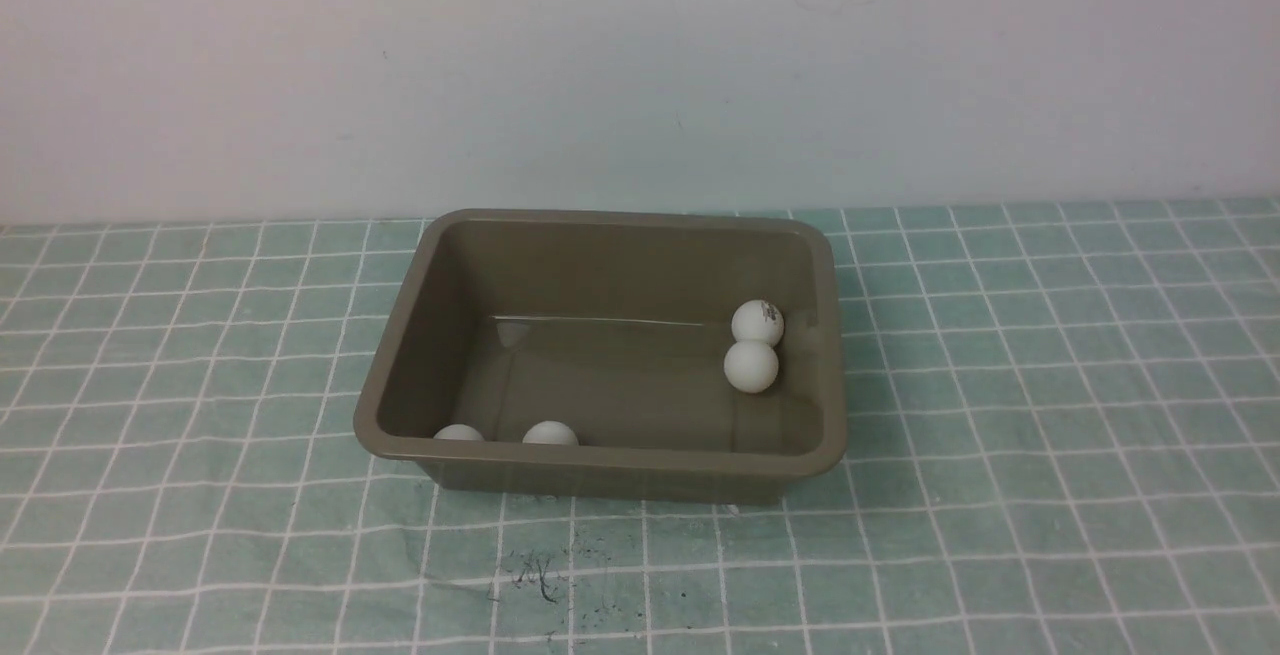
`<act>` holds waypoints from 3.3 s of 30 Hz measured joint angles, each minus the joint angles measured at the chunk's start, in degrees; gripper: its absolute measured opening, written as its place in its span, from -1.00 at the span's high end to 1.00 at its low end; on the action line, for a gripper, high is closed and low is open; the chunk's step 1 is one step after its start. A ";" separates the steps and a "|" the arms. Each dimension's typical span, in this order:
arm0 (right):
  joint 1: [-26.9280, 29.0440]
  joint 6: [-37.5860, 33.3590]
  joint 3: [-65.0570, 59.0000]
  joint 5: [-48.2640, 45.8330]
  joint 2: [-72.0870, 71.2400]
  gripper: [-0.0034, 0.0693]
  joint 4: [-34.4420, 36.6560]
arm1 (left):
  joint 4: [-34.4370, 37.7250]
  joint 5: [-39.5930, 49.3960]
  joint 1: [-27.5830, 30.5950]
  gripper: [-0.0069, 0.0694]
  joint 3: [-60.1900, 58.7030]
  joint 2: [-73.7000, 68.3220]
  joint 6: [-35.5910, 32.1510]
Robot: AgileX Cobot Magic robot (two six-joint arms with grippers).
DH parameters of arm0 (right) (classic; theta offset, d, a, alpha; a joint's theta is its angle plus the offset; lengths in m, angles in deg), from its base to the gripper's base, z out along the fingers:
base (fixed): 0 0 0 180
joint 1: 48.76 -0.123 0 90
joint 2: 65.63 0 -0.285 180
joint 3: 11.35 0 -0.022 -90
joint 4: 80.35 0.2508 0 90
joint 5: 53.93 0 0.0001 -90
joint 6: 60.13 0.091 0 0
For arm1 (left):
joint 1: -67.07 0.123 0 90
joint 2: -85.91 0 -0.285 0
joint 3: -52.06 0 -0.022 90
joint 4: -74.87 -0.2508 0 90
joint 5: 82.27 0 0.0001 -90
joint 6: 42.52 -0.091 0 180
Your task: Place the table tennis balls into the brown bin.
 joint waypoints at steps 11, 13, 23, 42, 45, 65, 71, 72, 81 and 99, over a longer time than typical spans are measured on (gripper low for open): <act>0.00 0.00 0.00 0.00 0.00 0.94 0.00 | 2.51 6.23 0.00 0.83 0.00 3.31 -0.41; 0.00 0.00 0.00 0.00 0.00 0.94 0.00 | 2.45 5.24 0.00 0.83 -0.39 3.41 -1.03; 0.00 0.00 0.00 0.00 0.00 0.94 0.00 | -5.46 -24.56 5.47 0.83 -20.76 7.42 -4.97; 0.00 0.00 0.00 0.00 0.00 0.94 0.00 | -8.51 -22.60 10.20 0.83 -38.16 15.88 -5.20; 0.00 0.00 0.00 -0.05 0.00 0.94 0.00 | -8.51 -22.60 10.20 0.83 -38.16 15.88 -5.20; 1.27 -0.05 -1.41 -3.35 -1.76 0.94 -1.55 | -8.51 -22.53 10.20 0.83 -38.16 15.88 -5.20; 10.18 -0.16 -12.10 -11.15 -3.31 0.94 -5.19 | -8.51 -22.53 10.20 0.83 -38.16 15.88 -5.20; 11.77 -0.16 -14.63 -11.91 -3.31 0.94 -5.58 | -8.51 -22.53 10.20 0.83 -38.16 15.88 -5.20; 17.11 -0.07 -19.39 -10.21 -3.36 0.95 -6.54 | -8.37 -22.52 10.20 0.83 -38.16 15.88 -5.20; 17.11 -0.05 -19.43 -10.10 -3.36 0.95 -6.54 | -8.37 -22.52 10.20 0.83 -38.16 15.88 -5.20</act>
